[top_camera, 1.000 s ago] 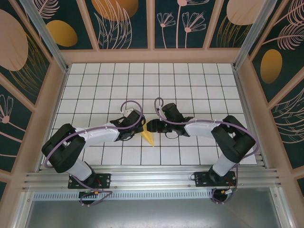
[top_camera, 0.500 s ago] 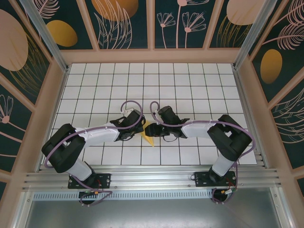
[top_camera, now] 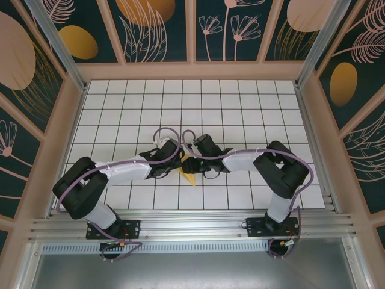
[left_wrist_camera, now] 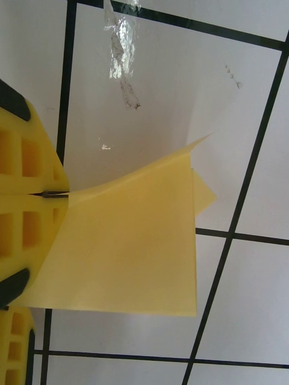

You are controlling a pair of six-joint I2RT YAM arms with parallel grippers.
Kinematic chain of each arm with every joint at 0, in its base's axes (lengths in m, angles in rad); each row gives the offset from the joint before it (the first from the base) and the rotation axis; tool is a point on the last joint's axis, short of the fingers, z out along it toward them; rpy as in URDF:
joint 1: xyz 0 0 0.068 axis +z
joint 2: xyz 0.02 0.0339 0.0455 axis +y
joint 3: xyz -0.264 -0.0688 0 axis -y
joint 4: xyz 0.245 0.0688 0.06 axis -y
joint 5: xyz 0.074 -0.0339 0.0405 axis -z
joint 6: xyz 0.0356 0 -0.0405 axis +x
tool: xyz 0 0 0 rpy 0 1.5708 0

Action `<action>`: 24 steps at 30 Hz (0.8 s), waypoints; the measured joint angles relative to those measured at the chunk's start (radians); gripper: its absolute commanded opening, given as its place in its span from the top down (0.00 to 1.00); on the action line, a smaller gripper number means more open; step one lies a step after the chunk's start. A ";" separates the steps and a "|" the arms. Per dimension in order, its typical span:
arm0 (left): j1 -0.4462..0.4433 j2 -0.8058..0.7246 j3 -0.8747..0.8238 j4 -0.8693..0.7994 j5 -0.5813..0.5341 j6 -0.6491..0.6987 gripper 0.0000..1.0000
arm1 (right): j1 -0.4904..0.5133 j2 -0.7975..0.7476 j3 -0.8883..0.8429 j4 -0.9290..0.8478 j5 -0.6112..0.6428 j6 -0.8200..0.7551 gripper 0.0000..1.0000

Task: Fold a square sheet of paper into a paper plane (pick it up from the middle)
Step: Move the paper plane to the center of the table.

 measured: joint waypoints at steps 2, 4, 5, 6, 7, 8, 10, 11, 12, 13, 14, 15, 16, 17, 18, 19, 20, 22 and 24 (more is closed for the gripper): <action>0.000 0.000 0.000 0.001 0.000 0.000 0.96 | 0.003 0.012 0.009 -0.008 0.006 -0.006 0.74; 0.000 0.000 0.000 0.001 0.000 0.000 0.95 | 0.006 0.016 0.017 -0.013 0.010 -0.013 0.74; 0.000 0.000 0.000 0.002 0.000 0.000 0.95 | 0.008 0.018 0.019 -0.015 0.015 -0.016 0.74; 0.000 0.000 0.000 0.002 0.000 0.000 0.95 | 0.011 0.020 0.022 -0.016 0.021 -0.019 0.74; 0.000 0.000 0.000 0.002 0.000 0.000 0.95 | 0.014 0.022 0.027 -0.019 0.025 -0.020 0.75; 0.000 0.000 0.000 0.002 0.000 0.000 0.95 | 0.016 0.026 0.032 -0.022 0.026 -0.021 0.76; 0.000 0.000 0.000 0.005 0.000 0.000 0.94 | 0.021 0.037 0.043 -0.024 0.031 -0.025 0.80; 0.000 0.000 0.000 0.006 0.000 0.000 0.93 | 0.022 0.041 0.048 -0.024 0.033 -0.027 0.81; 0.000 0.000 0.000 0.008 0.000 0.000 0.92 | 0.024 0.044 0.051 -0.027 0.040 -0.027 0.83; 0.000 0.000 0.000 0.010 0.000 0.000 0.89 | 0.025 0.047 0.055 -0.032 0.047 -0.027 0.85; 0.000 0.000 0.000 0.012 0.000 0.000 0.88 | 0.026 0.047 0.058 -0.036 0.051 -0.027 0.86; 0.000 0.000 0.000 0.016 0.000 0.000 0.86 | 0.027 0.047 0.061 -0.043 0.058 -0.027 0.89; 0.000 -0.002 0.000 0.019 0.002 0.001 0.83 | 0.029 0.047 0.064 -0.050 0.071 -0.027 0.90; 0.000 -0.005 0.000 0.021 0.006 0.000 0.81 | 0.030 0.047 0.066 -0.055 0.082 -0.027 0.91; 0.000 -0.011 0.000 0.024 0.014 0.001 0.78 | 0.032 0.044 0.068 -0.064 0.096 -0.027 0.92; 0.000 -0.023 0.000 0.027 0.024 0.003 0.72 | 0.033 0.037 0.072 -0.080 0.119 -0.027 0.93; 0.000 -0.036 0.000 0.032 0.033 0.003 0.68 | 0.035 0.030 0.077 -0.098 0.142 -0.027 0.93; 0.000 -0.078 0.000 0.048 0.050 0.011 0.57 | 0.033 0.003 0.087 -0.150 0.212 -0.027 0.93; 0.000 -0.125 0.000 0.059 0.054 0.014 0.53 | 0.023 -0.030 0.093 -0.196 0.276 -0.027 0.93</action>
